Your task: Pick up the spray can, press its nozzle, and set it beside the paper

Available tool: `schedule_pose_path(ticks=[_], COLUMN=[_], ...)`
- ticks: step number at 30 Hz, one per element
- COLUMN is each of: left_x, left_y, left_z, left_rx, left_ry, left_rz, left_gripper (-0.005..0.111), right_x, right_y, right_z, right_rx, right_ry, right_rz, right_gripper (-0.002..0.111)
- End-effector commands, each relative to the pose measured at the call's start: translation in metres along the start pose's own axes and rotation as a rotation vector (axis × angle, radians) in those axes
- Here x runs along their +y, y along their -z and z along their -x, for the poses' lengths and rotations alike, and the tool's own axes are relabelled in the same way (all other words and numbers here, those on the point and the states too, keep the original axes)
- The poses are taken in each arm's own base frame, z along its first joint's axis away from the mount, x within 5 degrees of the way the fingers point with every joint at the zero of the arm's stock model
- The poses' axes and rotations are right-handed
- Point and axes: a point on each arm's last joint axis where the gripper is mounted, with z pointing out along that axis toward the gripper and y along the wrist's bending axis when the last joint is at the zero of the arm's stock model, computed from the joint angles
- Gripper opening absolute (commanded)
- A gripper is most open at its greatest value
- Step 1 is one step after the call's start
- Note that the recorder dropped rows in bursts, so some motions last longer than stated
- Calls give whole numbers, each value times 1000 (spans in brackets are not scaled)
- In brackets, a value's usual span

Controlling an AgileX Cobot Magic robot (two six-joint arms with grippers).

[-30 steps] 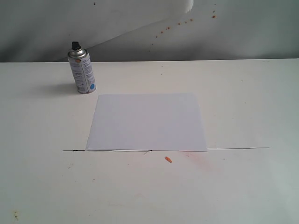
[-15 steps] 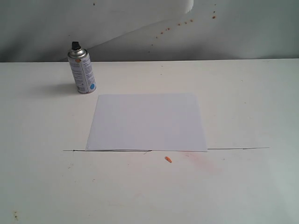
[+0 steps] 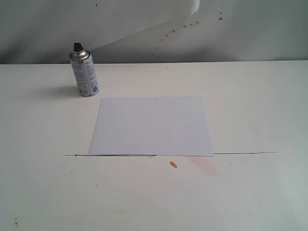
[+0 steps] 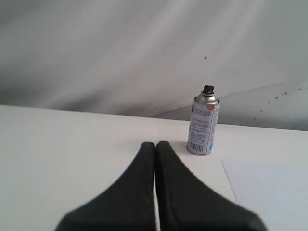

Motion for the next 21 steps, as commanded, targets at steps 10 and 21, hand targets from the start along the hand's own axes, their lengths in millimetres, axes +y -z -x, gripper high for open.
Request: schedule_pose_path(ticks=[10,21], left_x=[-2,-2], left_y=[-2,-2], left_z=[-30,-30], left_rx=[125,122], left_ry=[-20,-40], left_rz=[-86,-82], left_gripper=[1,1], right_x=[0,0], right_y=[0,0], right_z=[-1,-1], right_rx=[3,3], right_ry=[-1,-1], right_rz=[-3,-3], right_gripper=[0,0])
